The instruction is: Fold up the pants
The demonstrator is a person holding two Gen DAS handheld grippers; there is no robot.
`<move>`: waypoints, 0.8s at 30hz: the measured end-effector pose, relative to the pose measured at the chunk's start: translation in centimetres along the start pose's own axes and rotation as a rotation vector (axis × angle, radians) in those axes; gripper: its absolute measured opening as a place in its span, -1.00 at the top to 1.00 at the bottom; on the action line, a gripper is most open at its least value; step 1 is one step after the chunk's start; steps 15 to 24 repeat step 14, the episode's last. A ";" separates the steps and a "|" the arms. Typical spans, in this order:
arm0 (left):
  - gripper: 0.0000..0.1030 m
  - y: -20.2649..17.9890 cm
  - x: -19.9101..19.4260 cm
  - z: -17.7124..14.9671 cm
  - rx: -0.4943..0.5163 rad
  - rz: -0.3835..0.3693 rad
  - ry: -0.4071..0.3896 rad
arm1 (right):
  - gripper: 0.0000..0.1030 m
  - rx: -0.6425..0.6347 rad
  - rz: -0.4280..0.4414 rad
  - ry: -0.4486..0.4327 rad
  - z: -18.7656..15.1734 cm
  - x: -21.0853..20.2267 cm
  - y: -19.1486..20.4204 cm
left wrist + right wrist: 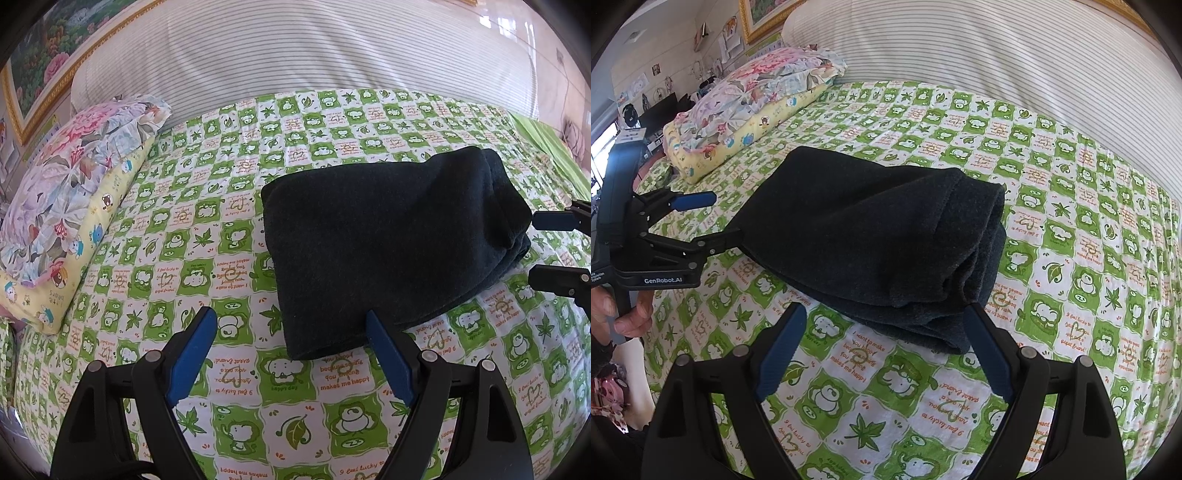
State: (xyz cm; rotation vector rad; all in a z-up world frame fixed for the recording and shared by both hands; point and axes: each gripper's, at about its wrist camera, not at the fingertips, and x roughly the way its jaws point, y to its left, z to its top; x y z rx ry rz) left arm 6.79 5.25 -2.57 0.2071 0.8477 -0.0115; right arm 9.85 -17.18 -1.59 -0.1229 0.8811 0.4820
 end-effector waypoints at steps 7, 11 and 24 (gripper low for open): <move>-0.62 -0.2 0.0 0.2 0.004 -0.003 0.000 | -0.69 -0.005 -0.001 -0.005 0.2 -0.1 -0.2; -0.62 -0.3 0.0 0.5 0.007 -0.003 -0.001 | -0.69 0.007 0.003 -0.014 0.5 -0.2 -0.3; -0.63 -0.3 0.3 0.7 0.003 -0.006 0.011 | -0.69 0.011 0.001 -0.017 0.6 -0.2 -0.2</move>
